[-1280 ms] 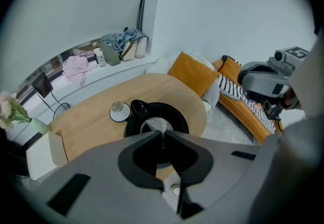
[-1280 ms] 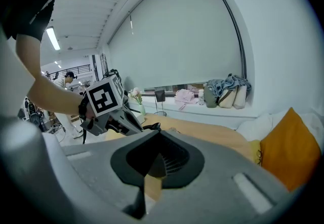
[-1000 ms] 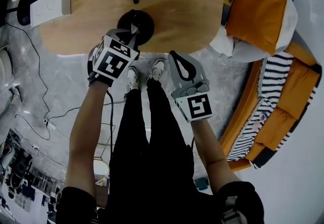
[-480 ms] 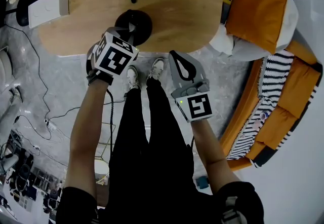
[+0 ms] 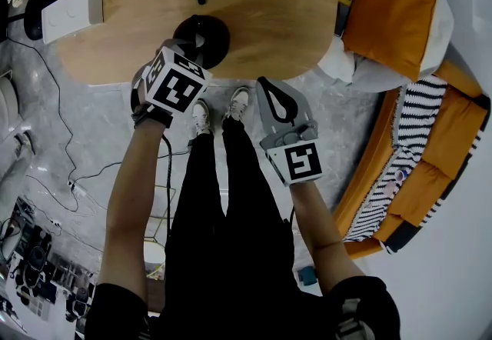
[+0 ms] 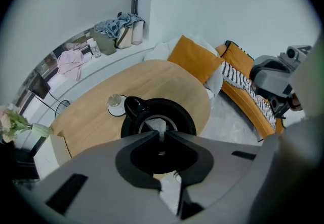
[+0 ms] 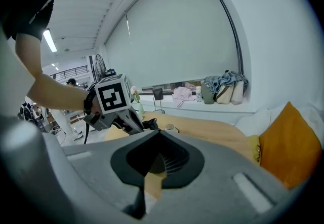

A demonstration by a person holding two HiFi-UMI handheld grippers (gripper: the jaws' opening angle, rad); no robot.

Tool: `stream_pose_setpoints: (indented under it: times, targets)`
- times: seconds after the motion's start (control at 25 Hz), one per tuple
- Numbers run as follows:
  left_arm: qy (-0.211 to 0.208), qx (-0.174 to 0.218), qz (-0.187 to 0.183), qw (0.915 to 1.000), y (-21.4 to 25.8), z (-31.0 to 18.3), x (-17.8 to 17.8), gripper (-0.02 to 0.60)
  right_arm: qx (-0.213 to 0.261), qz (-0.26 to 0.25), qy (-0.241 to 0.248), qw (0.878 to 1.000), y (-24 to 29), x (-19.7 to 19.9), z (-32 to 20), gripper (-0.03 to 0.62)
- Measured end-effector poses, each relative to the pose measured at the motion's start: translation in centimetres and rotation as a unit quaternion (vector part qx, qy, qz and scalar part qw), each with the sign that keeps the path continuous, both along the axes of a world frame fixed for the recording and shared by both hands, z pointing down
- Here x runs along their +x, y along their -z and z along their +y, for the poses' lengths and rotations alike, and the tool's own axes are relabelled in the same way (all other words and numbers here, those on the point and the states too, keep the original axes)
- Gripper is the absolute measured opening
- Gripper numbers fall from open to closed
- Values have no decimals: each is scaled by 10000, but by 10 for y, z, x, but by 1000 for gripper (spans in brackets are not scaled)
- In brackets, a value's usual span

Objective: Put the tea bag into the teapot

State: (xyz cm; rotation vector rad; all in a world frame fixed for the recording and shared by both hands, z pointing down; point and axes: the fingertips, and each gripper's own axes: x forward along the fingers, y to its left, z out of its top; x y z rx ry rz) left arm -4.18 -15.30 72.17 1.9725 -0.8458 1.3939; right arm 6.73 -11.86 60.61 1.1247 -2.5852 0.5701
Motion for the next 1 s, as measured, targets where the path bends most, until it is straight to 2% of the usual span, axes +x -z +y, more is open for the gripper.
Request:
stream_pose_setpoints:
  times: [0.04, 0.12, 0.28, 0.48, 1.0]
  targets:
    - [3, 4, 2, 10000, 0, 0, 0, 24, -10, 6, 3, 10000, -1, 0, 0, 5]
    - [27, 21, 8, 10000, 1, 0, 1, 69, -27, 9, 0, 10000, -2, 1, 0, 5]
    - [72, 48, 43, 10000, 2, -1, 2, 89, -28, -16, -18, 10000, -2, 3, -1, 5]
    - [110, 67, 83, 9999, 3, -2, 0, 100, -164, 211, 138, 9995, -12, 4, 5, 5]
    - [124, 87, 210, 9997, 10, -1, 0, 129, 0, 43, 26, 10000, -1, 0, -1, 5]
